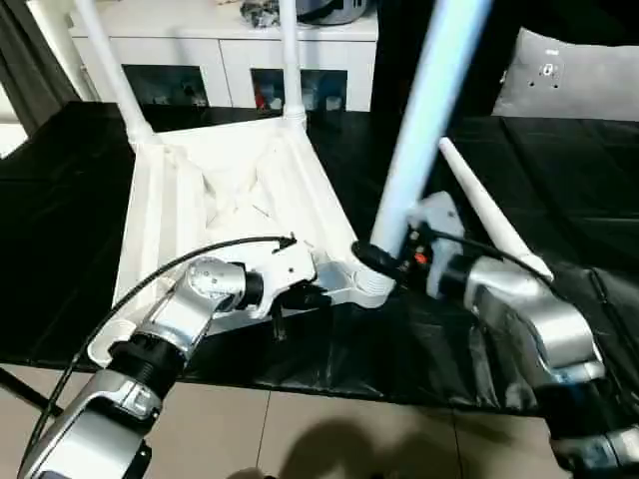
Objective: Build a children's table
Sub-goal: Insert table leg to table base
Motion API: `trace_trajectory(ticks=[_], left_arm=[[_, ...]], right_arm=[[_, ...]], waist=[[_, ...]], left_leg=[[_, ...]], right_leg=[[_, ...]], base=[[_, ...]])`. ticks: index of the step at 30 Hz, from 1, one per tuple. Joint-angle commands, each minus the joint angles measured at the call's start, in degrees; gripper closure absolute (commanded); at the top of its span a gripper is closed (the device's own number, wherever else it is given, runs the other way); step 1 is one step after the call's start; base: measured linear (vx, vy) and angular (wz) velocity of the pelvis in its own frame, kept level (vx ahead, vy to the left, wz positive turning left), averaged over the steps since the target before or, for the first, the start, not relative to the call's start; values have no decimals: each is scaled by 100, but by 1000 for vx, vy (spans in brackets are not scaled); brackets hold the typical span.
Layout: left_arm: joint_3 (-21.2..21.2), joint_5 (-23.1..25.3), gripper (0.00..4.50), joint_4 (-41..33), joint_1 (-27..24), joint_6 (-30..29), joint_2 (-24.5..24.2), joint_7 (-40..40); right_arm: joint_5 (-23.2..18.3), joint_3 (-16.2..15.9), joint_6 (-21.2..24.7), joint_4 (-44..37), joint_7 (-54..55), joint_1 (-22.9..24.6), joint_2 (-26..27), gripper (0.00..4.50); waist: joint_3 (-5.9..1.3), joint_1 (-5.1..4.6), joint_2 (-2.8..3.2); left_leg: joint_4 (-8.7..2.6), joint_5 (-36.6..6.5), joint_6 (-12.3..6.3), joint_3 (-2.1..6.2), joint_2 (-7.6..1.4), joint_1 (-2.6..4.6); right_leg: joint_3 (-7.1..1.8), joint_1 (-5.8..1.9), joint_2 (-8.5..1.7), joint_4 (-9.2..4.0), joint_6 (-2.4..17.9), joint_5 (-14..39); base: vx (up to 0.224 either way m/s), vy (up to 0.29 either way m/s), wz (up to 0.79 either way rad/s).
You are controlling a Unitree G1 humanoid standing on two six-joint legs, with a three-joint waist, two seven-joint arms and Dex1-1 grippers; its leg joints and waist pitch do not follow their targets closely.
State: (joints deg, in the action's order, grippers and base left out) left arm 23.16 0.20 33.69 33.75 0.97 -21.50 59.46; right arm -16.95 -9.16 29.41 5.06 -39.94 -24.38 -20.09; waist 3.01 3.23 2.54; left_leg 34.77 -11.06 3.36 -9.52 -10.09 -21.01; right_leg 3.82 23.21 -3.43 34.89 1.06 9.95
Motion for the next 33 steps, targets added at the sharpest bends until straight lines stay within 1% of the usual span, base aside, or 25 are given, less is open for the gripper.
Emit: trace_trajectory(ticks=[1, 3, 5, 6, 8, 9, 13, 17, 22, 23, 24, 25, 26, 27, 28, 30, 31, 32, 33], left_arm=[[206, 195, 450, 24, -78, 218, -139, 323], [222, 200, 450, 45, -71, 275, -139, 379], [229, 193, 450, 52, -68, 312, -137, 418], [231, 189, 450, 57, -70, 346, -136, 449], [235, 120, 450, -32, -99, 338, -150, 610], [234, 81, 450, -101, -116, 336, -158, 702], [207, 87, 450, -88, -110, 399, -140, 733], [180, 78, 450, -85, -110, 424, -123, 752], [136, 57, 450, -103, -120, 414, -100, 752], [118, 57, 450, -89, -117, 417, -88, 725], [118, 57, 450, -89, -117, 417, -88, 725], [70, 40, 450, -47, -108, 408, -52, 670], [57, 32, 450, -43, -108, 404, -42, 660], [55, 30, 450, -43, -109, 402, -40, 659], [42, 20, 450, -36, -112, 384, -23, 648], [38, 24, 450, -25, -111, 385, -12, 647], [33, 33, 450, 9, -104, 394, 15, 633], [29, 37, 450, 16, -102, 395, 23, 630], [14, 24, 450, 21, -98, 384, 45, 612]], right_arm=[[67, -38, 98, 116, -108, -157, -36, 259], [84, -86, 160, 178, -157, -193, -71, 259], [99, -115, 171, 213, -189, -205, -91, 259], [110, -136, 169, 244, -218, -216, -105, 259], [109, -152, 181, 327, -271, -217, -117, 259], [72, -133, 202, 372, -305, -216, -103, 259], [33, -118, 250, 431, -415, -232, -86, 259], [14, -77, 247, 524, -459, -206, -51, 259], [-141, 143, 148, 764, -480, -133, 68, 259], [-227, 237, 84, 804, -519, -78, 112, 259], [-227, 237, 84, 804, -519, -78, 112, 259], [-515, 573, -65, 907, -557, 108, 260, 259], [-596, 660, -93, 917, -569, 182, 293, 259], [-610, 675, -97, 919, -571, 197, 298, 259], [-630, 699, -253, 880, -587, 340, 317, 259], [-645, 716, -344, 851, -601, 427, 345, 259], [-637, 739, -562, 790, -584, 646, 404, 259], [-620, 744, -627, 772, -581, 713, 420, 259], [-606, 763, -726, 733, -555, 832, 454, 259]], waist=[[-391, 35, -64], [-388, 42, -64], [-393, 65, -60], [-389, 84, -66], [-385, 93, -66], [-383, 93, -56], [-379, 95, -60], [-382, 98, -52], [-386, 102, -43], [-387, 106, -36], [-387, 106, -36], [-390, 117, -38], [-387, 132, -14], [-397, 157, -23], [-397, 173, -26], [-396, 177, -21], [-387, 179, 3], [-384, 183, -19], [-388, 185, -3]], left_leg=[[-410, -958, -151, 87, -252, 7], [-407, -884, -176, 71, -252, 13], [-398, -879, -192, 61, -252, 28], [-401, -839, -194, 61, -255, 17], [-412, -871, -167, 68, -262, 19], [-411, -911, -155, 67, -258, 22], [-413, -951, -138, 68, -258, 23], [-420, -945, -119, 76, -264, 24], [-413, -957, -122, 71, -262, 27], [-413, -963, -130, 70, -262, 25], [-413, -963, -130, 70, -262, 25], [-412, -982, -139, 64, -267, 33], [-412, -987, -139, 68, -275, 34], [-411, -982, -145, 67, -274, 38], [-419, -950, -149, 69, -275, 30], [-425, -968, -140, 72, -277, 36], [-426, -1030, -136, 69, -277, 32], [-431, -1092, -132, 69, -270, 36], [-438, -1085, -126, 80, -271, 37]], right_leg=[[-295, -299, -468, -479, 881, 1776], [-300, -305, -464, -457, 979, 1515], [-302, -309, -474, -452, 1030, 1479], [-302, -320, -473, -450, 1040, 1452], [-294, -324, -472, -445, 1014, 1510], [-297, -325, -481, -456, 1005, 1570], [-295, -322, -479, -473, 952, 1728], [-295, -321, -477, -463, 958, 1689], [-291, -320, -480, -468, 993, 1677], [-293, -321, -485, -471, 1003, 1662], [-293, -321, -485, -471, 1003, 1662], [-297, -318, -489, -477, 1013, 1645], [-302, -310, -499, -480, 1012, 1647], [-298, -320, -497, -483, 1013, 1614], [-292, -322, -483, -472, 1022, 1535], [-284, -319, -483, -466, 1027, 1535], [-288, -312, -491, -487, 1002, 1599], [-286, -316, -496, -500, 964, 1710], [-283, -323, -496, -491, 960, 1730]], base=[[0, 0, 0], [0, 0, 0], [0, 0, 0], [0, 0, 0], [0, 0, 0], [0, 0, 0], [0, 0, 0], [0, 0, 0], [0, 0, 0], [0, 0, 0], [0, 0, 0], [0, 0, 0], [0, 0, 0], [0, 0, 0], [0, 0, 0], [0, 0, 0], [0, 0, 0], [0, 0, 0], [0, 0, 0]])
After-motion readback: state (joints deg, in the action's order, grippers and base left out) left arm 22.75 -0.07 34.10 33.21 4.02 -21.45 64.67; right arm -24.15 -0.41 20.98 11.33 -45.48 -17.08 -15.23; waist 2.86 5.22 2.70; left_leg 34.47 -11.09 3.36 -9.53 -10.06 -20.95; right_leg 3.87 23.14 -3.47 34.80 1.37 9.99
